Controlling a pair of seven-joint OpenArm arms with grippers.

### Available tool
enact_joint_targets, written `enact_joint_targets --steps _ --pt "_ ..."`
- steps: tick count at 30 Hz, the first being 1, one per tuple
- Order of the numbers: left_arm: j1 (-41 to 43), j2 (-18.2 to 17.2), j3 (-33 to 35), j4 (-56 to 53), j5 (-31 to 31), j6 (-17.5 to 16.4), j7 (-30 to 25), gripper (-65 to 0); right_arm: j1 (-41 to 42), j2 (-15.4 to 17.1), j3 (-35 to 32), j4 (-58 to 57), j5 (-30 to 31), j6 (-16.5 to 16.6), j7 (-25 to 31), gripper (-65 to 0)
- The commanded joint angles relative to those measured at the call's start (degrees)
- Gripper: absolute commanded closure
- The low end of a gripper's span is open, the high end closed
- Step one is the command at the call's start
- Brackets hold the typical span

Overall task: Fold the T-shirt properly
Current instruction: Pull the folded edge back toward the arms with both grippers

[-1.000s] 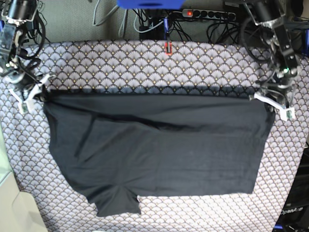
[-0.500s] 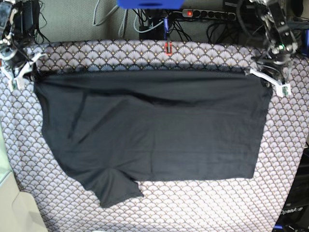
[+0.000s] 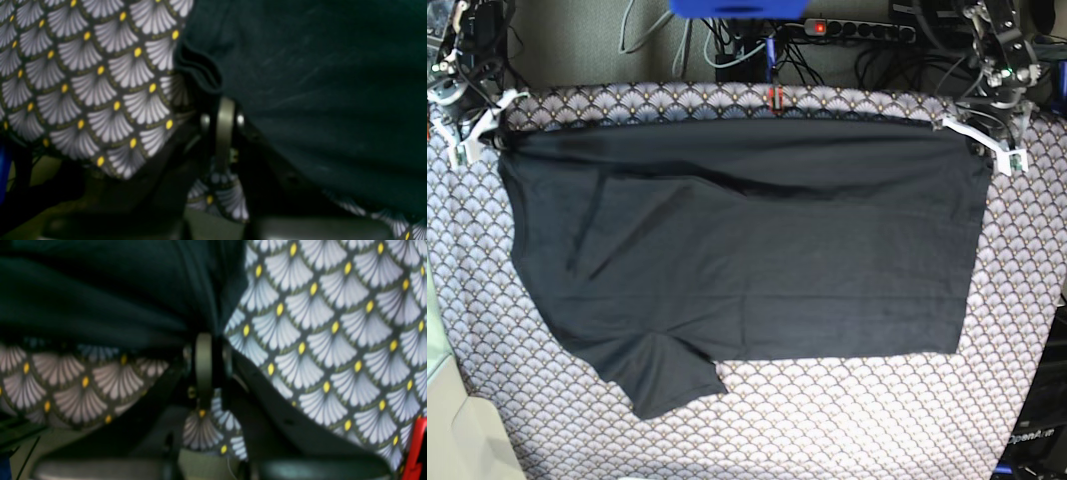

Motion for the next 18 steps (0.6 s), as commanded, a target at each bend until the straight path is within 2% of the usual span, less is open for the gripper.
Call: enact_joint_targets --steps 1,5,7,9,10,12,14,16,18 --pt "-0.07 -0.90 -0.56 0.93 0.55 0.79 -1.12 0.0 -0.07 1.38 0.66 0.64 0.24 -0.91 1.02 0.0" --pt "-0.25 -0.99 -0.29 0.93 0.55 0.79 -1.12 0.0 -0.16 1.38 0.75 0.64 0.24 -0.91 0.49 -0.3" --pt "-0.33 -1.17 -0.29 1.02 0.55 0.79 -1.12 0.0 -0.16 1.38 0.75 0.64 0.24 -0.91 -1.36 -4.5" --pt "-0.95 -1.25 -0.29 1.02 0.55 0.79 -1.12 -4.6 -0.07 1.38 0.75 0.64 0.24 -0.91 -2.32 -10.6" --pt "-0.95 -1.25 -0.38 1.02 0.55 0.53 -1.12 -9.2 -0.07 1.38 0.75 0.64 0.24 -0.91 -2.41 -14.0" --pt "-0.95 -1.25 -0.47 1.11 0.55 -2.20 -1.12 -18.9 -0.25 1.38 0.83 0.99 0.24 -0.91 -2.32 -20.4" --pt "-0.95 -1.25 -0.56 1.11 0.55 -6.42 -1.12 -25.3 -1.13 1.38 0.83 0.99 0.32 -0.91 -2.32 -24.0" --pt "-0.95 -0.99 -0.73 1.11 0.82 -9.67 -1.12 -28.8 -1.57 1.38 0.92 0.99 0.32 -0.91 -2.24 -25.8" --pt "-0.95 -0.90 -1.17 1.11 0.91 -11.17 -1.12 -29.9 -1.74 1.46 1.19 0.99 0.32 -0.91 -2.32 -26.2"
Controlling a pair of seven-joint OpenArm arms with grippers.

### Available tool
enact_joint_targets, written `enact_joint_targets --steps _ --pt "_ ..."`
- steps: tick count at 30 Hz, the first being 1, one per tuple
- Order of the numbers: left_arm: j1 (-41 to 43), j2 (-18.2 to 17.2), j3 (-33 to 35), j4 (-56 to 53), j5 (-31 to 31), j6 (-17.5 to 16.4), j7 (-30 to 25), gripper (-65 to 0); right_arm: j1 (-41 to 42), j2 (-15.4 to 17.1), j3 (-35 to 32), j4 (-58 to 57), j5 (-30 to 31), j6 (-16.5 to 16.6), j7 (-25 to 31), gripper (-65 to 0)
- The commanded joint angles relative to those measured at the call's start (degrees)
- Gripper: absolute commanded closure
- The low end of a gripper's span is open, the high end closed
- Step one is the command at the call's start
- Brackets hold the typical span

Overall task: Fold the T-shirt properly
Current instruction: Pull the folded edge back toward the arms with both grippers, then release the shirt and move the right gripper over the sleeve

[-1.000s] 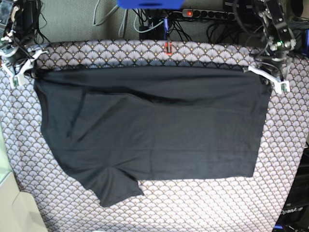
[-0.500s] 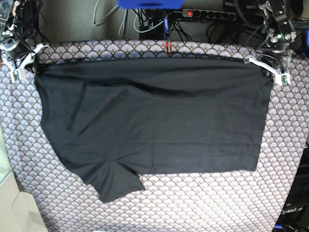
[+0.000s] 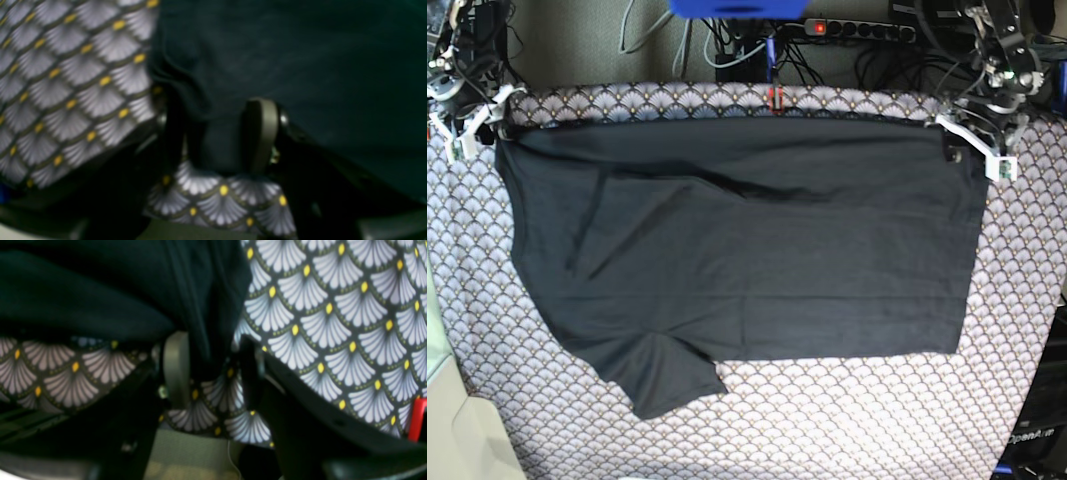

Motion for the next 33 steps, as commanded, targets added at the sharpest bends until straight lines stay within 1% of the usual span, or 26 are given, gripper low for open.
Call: enact_joint_targets --steps 1,4,7,9,12,14,16,18,20,22,23,26,28,31,33 --pt "-0.14 -0.46 -1.46 1.11 -0.28 -0.48 -1.06 -29.9 -0.46 1.05 1.59 0.75 -0.73 -0.47 -0.42 -26.3" --pt "-0.14 0.24 -3.40 1.11 -0.45 -0.57 -0.97 -30.0 -0.46 0.70 4.75 0.40 -0.73 -0.47 -0.51 -26.3" --pt "-0.14 0.50 -5.77 1.11 -0.45 -0.57 -1.06 -30.1 -0.46 -0.62 8.97 0.67 -0.81 -0.47 -0.51 -26.4" --pt "-0.14 0.50 -7.18 1.11 -0.45 -0.66 -1.06 -30.1 -0.46 -0.53 11.08 0.58 -0.81 -0.47 -0.51 -26.4" --pt "-0.14 0.33 -8.76 1.02 -0.45 -0.66 -1.06 -30.2 -0.46 -0.45 11.96 0.58 -0.81 -0.47 -0.51 -26.9" --pt "-0.23 0.33 -9.20 1.02 -0.45 -0.66 -1.06 -30.2 -0.46 -0.53 11.87 0.58 -0.81 -0.47 -0.51 -29.0" --pt "-0.23 0.33 -10.16 1.11 -0.45 -0.66 -1.06 -30.2 -0.37 -0.80 11.96 0.67 -2.22 -0.47 -0.51 -32.8" --pt "-0.23 0.41 -11.57 1.11 -0.45 -0.66 -1.06 -30.3 -0.10 -2.38 12.40 0.93 -3.63 -0.47 0.02 -37.2" --pt "-0.23 0.33 -13.07 1.11 -0.45 -0.66 -1.06 -30.3 -0.19 -2.91 12.49 2.34 -4.07 -0.47 0.10 -41.2" --pt "-0.23 0.24 -14.21 1.11 -0.45 -0.75 -1.06 -30.3 -0.37 -3.17 12.49 5.06 -3.72 -0.47 0.10 -43.2" --pt "-0.23 0.24 -14.82 1.11 -0.45 -1.18 -1.06 -30.3 -0.37 -4.05 12.49 6.73 -3.72 -0.47 0.10 -43.5" --pt "-0.32 0.24 -17.81 1.11 -0.45 -5.40 -0.79 -30.3 0.07 -7.13 14.07 14.03 -3.89 -0.47 -0.51 -42.8" --pt "-1.37 0.50 -19.84 1.64 -0.28 -7.87 -0.79 -30.3 0.25 -10.73 14.95 20.01 -3.98 -0.47 -0.51 -42.3" --pt "-2.25 0.68 -21.77 1.81 -0.01 -8.92 -0.70 -30.3 -0.10 -13.98 12.75 26.78 -4.07 -0.47 -0.51 -41.2" --pt "-2.43 0.68 -22.03 1.64 -0.01 -9.01 -0.70 -30.3 -0.19 -15.83 10.11 27.39 -4.07 -0.47 -0.51 -39.1"
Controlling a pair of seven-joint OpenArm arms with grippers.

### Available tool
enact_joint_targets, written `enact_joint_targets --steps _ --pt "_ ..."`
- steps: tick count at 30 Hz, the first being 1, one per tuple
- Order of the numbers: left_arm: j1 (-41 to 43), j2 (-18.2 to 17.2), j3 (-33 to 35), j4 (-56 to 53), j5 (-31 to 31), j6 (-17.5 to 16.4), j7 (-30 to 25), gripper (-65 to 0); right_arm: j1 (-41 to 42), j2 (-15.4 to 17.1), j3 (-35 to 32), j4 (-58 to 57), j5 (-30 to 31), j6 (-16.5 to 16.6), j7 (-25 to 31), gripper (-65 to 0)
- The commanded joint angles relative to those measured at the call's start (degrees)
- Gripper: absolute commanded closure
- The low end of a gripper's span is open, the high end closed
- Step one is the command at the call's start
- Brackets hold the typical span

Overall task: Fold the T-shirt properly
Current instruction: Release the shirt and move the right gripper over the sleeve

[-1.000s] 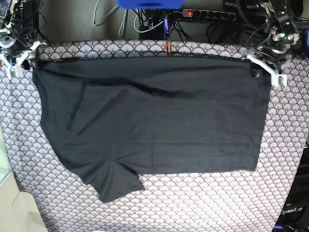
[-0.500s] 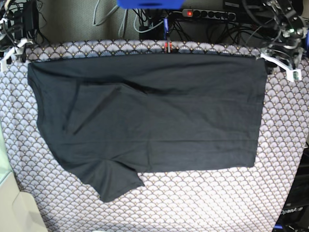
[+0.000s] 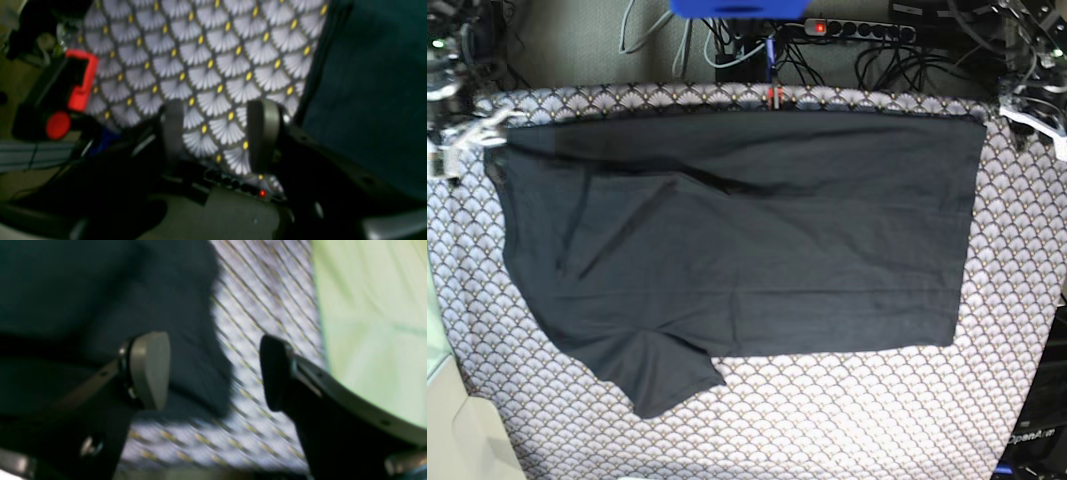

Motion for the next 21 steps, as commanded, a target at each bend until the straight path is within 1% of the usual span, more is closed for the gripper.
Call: enact_joint_targets --steps 1,2,4,6,7,8,9,13,14,16,18,21 --pt "0.20 -0.79 -0.33 0.85 -0.43 -0.09 -1.12 -30.3 -0.21 0.15 -0.58 0.40 0.17 -0.03 0.43 -37.2" --pt "0.29 -0.79 -0.33 0.85 -0.43 -0.09 -1.12 -30.3 -0.13 -0.21 -1.72 0.22 -0.53 -0.03 -0.10 -34.8" --pt "0.37 -0.79 -0.33 0.85 -0.43 -0.09 -1.12 -29.9 0.14 -1.44 -4.36 -0.75 -2.38 -0.03 -2.30 -27.6" --pt "0.37 -0.79 -0.33 0.85 -0.43 -0.09 -1.12 -29.7 1.81 -2.14 -6.03 -2.06 -5.28 -0.03 -3.88 -17.9" --pt "0.37 -0.79 -0.33 0.85 -0.43 -0.09 -1.12 -29.5 3.04 -2.67 -7.00 -3.12 -7.12 -0.03 -4.93 -12.0" --pt "0.37 -0.79 -0.33 0.85 -0.43 -0.09 -1.12 -28.2 4.27 -3.46 -7.44 -4.35 -8.97 -0.03 -5.90 -5.6" --pt "0.37 -0.79 -0.33 0.85 -0.43 -0.09 -1.12 -25.6 5.50 -4.16 -7.53 -5.49 -10.73 -0.03 -6.52 0.0" --pt "0.37 -0.79 -0.33 0.85 -0.43 0.17 -1.12 -12.3 8.93 -5.83 -7.79 -8.22 -16.44 -0.03 -7.48 0.0" --pt "0.29 -0.79 -0.33 0.85 -0.43 0.17 -1.12 -8.7 9.46 -6.36 -7.88 -8.66 -17.23 -0.03 -7.31 0.0" --pt "0.11 -0.79 -0.33 0.85 -0.43 0.17 -1.12 -3.6 9.81 -6.54 -7.97 -8.83 -17.32 -0.03 -7.22 0.0" --pt "-0.07 -0.52 -0.33 0.85 -0.43 0.26 -1.12 -0.1 9.81 -6.54 -9.55 -8.83 -17.32 -0.03 -7.31 0.0" --pt "-0.15 0.36 -0.33 1.20 -0.43 0.26 -1.12 0.0 9.37 -6.45 -11.75 -8.83 -17.32 -0.03 -7.31 0.0"
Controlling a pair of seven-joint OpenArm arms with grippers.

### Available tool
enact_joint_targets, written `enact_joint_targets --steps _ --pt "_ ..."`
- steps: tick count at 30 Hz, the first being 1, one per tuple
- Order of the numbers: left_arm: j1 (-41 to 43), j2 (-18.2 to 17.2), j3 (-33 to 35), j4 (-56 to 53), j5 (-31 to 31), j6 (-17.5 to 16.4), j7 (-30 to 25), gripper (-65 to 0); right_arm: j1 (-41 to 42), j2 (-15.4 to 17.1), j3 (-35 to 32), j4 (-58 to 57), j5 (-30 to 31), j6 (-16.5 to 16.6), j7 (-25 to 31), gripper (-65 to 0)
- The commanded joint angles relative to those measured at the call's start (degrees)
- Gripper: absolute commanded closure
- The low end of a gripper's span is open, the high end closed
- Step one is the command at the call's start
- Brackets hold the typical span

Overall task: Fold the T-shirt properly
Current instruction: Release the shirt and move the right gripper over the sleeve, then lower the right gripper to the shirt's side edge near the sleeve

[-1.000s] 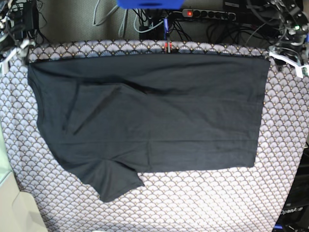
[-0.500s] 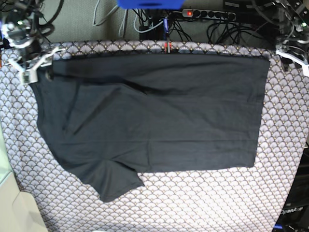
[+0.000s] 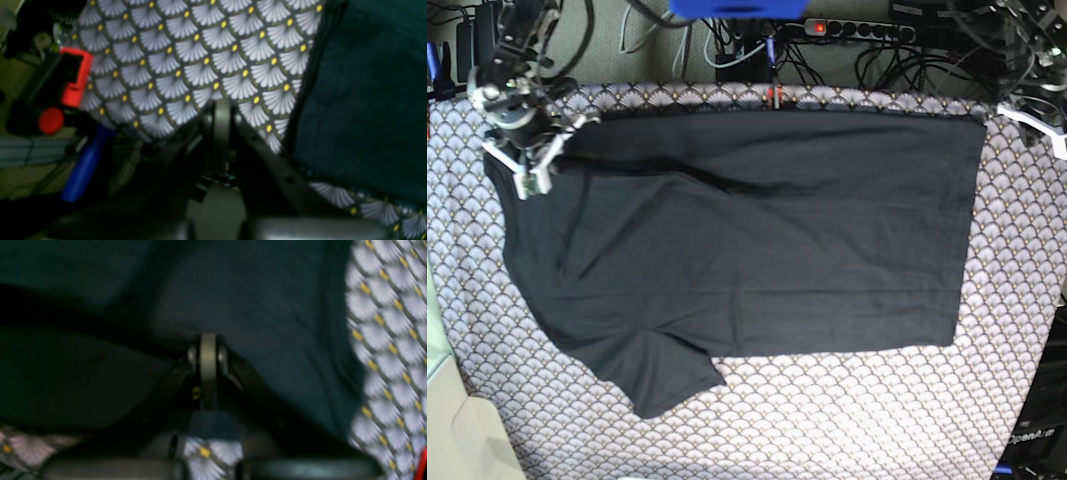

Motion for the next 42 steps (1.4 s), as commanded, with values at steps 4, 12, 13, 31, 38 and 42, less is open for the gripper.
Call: enact_joint_targets --steps 4,12,13,31,38,42 --pt "-0.18 -0.78 -0.09 1.29 -0.67 0.02 -1.18 0.0 -0.49 0.35 -2.69 0.94 0.56 -0.21 0.84 0.0" --pt "-1.06 -0.69 -0.26 0.94 -0.67 0.02 -1.18 0.0 -0.93 0.44 -5.33 0.94 0.56 -0.21 0.84 0.0" --pt "-0.97 -0.69 -0.26 0.94 -0.67 0.02 -1.18 0.0 -0.93 0.44 -5.94 0.94 0.56 -0.21 0.84 0.0" --pt "0.61 -0.69 -0.26 1.64 -0.67 -0.33 -1.10 0.0 14.01 -1.67 -20.54 -1.09 -14.39 -0.21 0.75 0.0" --pt "2.20 0.98 -0.44 3.40 -0.67 -0.16 -1.10 0.0 13.57 -0.97 -19.22 4.01 -19.22 -0.21 0.75 0.0" --pt "2.55 1.68 -0.44 5.33 -0.67 -0.16 -1.10 0.0 10.32 -0.09 -17.02 7.79 -19.22 -0.21 0.84 0.0"
